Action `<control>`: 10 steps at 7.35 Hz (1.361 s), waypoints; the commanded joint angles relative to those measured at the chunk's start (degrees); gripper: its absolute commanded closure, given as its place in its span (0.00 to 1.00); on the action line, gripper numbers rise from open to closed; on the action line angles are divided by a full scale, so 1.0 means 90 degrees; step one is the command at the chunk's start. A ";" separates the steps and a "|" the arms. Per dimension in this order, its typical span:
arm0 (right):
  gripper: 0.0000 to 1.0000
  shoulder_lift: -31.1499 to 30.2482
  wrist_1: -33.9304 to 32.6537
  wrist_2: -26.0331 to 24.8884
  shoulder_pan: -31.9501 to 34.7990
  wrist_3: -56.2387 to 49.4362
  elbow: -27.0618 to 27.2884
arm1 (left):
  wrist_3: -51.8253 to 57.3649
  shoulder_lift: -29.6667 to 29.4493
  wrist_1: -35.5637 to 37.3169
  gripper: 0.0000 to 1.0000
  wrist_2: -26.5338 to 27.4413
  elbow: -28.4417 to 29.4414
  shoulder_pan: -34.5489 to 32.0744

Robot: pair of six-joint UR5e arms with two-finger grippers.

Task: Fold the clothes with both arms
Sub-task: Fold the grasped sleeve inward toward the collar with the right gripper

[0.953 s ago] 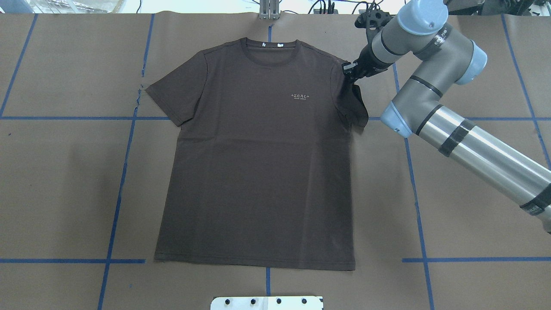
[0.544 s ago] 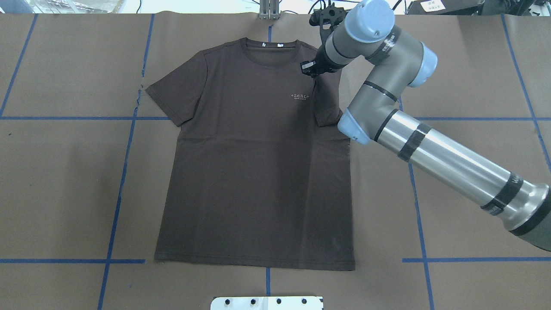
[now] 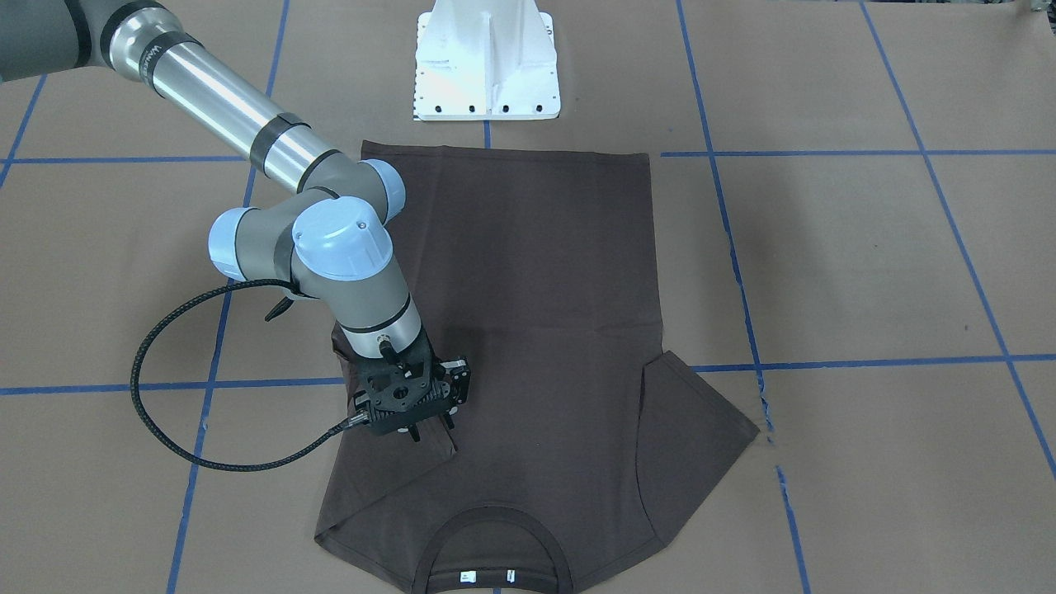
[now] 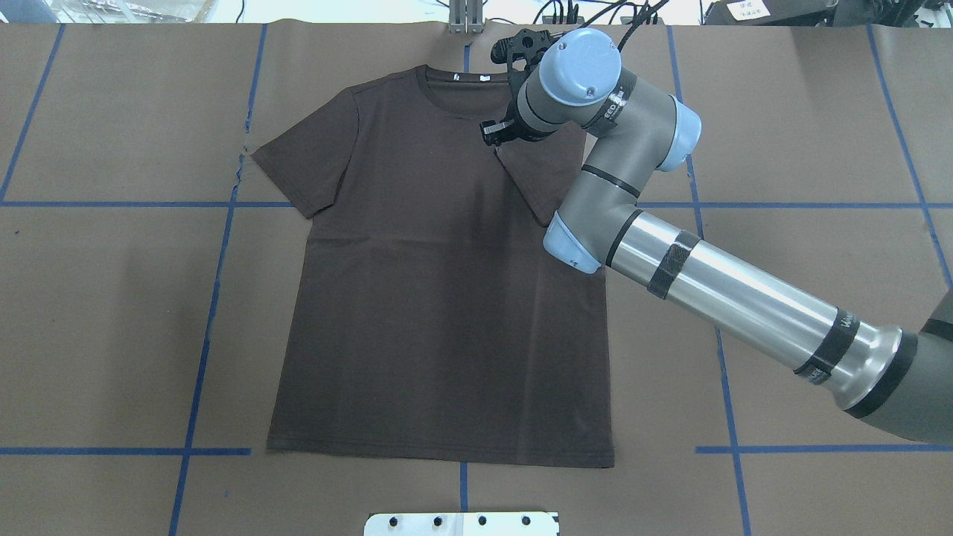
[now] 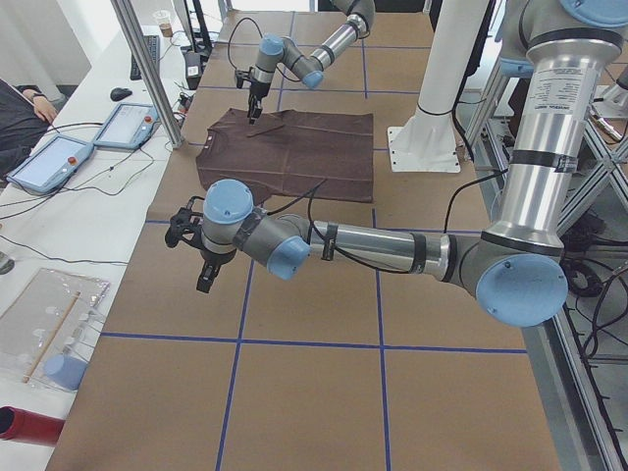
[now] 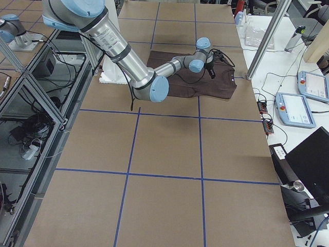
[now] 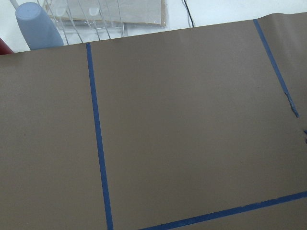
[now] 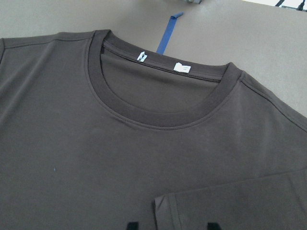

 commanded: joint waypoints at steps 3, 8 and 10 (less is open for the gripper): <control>0.00 0.0005 -0.0681 0.0458 0.0105 -0.0041 0.0332 | -0.2050 -0.0464 -0.0950 0.00 0.0705 -0.0030 0.1038; 0.00 -0.0939 -0.3157 0.2062 0.0945 -0.1191 0.2840 | -0.5073 -0.1769 -0.1812 0.00 0.3627 0.0804 0.4019; 0.00 -0.0982 -0.3129 0.2111 0.0975 -0.1165 0.2903 | -0.5204 -0.2114 -0.2515 0.00 0.4146 0.1753 0.4169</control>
